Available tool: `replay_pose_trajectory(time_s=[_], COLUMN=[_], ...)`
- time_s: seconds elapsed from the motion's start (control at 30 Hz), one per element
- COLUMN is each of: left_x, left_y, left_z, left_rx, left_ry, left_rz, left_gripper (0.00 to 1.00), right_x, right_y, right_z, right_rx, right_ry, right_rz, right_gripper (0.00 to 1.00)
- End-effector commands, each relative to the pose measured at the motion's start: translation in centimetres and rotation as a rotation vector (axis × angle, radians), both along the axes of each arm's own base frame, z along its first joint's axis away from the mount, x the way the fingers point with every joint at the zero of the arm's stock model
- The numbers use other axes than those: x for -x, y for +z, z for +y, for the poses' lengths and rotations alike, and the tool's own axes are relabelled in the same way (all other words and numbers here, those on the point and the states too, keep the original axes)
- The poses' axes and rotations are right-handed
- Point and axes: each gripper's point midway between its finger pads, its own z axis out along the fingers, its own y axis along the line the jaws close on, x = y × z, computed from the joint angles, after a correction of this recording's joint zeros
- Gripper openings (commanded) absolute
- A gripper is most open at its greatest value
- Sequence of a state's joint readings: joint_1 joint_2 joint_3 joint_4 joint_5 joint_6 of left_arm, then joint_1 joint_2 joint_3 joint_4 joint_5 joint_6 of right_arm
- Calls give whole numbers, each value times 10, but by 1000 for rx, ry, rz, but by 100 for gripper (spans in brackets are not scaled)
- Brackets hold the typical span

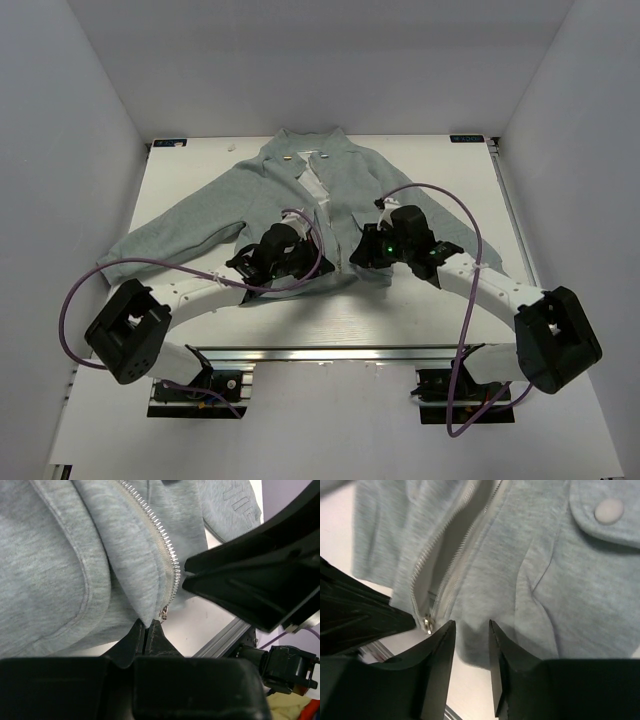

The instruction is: Zip up the jacket

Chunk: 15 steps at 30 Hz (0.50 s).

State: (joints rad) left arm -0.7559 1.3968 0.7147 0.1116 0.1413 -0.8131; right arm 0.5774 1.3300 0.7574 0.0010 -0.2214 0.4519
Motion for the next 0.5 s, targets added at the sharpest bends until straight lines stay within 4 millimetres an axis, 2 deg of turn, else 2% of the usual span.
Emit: replay_pose_trajectory(time_s=[0.0, 0.17, 0.3, 0.47], left_x=[6, 10, 13, 15], left_y=[6, 0, 0, -2], left_z=[-9, -8, -10, -10], left_rx=[47, 52, 51, 32], left_ry=[-16, -12, -17, -9], left_rz=[43, 68, 72, 72], left_gripper=[0, 0, 0, 0], right_x=[9, 23, 33, 56], right_y=[3, 0, 10, 10], right_z=[-4, -8, -13, -1], right_rx=[82, 149, 170, 142], right_ry=[25, -20, -94, -141], right_rz=[-29, -44, -72, -67], right_gripper=[40, 44, 45, 44])
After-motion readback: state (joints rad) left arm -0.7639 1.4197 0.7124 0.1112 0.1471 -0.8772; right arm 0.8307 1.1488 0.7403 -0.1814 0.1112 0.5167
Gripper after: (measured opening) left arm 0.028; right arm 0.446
